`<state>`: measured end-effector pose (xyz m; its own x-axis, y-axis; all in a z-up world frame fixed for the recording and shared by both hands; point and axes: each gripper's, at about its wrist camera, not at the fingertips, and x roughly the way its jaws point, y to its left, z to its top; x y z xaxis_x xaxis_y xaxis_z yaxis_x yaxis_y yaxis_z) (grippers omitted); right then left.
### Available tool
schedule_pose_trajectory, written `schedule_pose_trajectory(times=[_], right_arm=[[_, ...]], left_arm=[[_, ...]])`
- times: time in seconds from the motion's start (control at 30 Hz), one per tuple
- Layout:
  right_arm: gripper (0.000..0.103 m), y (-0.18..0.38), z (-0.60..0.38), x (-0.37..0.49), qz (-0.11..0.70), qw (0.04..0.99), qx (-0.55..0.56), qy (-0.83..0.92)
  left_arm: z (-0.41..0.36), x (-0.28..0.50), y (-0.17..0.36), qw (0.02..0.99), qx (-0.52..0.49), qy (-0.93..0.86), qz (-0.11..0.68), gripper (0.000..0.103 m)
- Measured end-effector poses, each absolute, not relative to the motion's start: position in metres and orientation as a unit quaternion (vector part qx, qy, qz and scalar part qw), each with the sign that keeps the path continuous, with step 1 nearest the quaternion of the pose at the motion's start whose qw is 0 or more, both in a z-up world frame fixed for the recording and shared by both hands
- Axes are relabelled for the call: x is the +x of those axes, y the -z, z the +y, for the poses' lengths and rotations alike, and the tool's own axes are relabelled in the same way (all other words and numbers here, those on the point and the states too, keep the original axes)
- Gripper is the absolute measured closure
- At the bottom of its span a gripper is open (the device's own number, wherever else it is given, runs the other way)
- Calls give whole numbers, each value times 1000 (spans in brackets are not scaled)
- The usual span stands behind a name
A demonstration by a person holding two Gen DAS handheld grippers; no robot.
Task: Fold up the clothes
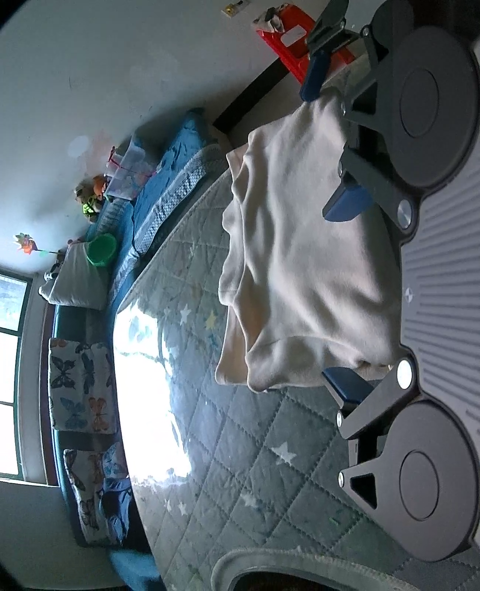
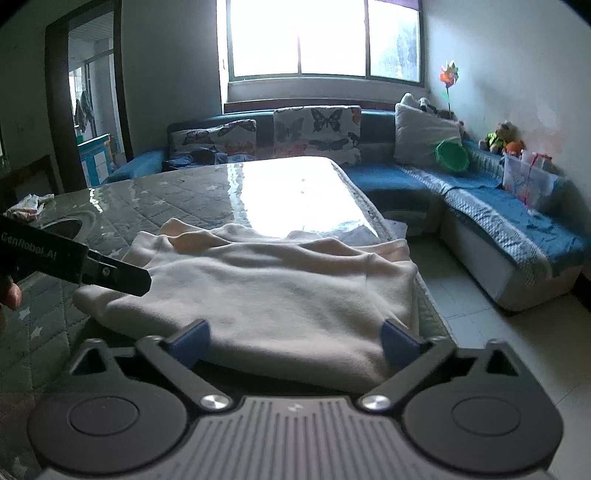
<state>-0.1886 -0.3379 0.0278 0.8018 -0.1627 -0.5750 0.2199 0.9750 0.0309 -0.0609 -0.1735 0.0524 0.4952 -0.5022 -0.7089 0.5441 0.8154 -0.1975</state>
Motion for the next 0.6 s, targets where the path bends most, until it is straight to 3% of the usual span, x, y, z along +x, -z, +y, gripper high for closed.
schedule_pose_trajectory(times=[0.3, 0.6], right_arm=[[0, -31, -336, -195, 280, 951, 50, 119], [0, -40, -330, -205, 250, 961, 63, 104]], left_arm=[[-169, -72, -61, 878, 37, 299, 372, 0], [-159, -81, -63, 892, 41, 281, 351, 0]])
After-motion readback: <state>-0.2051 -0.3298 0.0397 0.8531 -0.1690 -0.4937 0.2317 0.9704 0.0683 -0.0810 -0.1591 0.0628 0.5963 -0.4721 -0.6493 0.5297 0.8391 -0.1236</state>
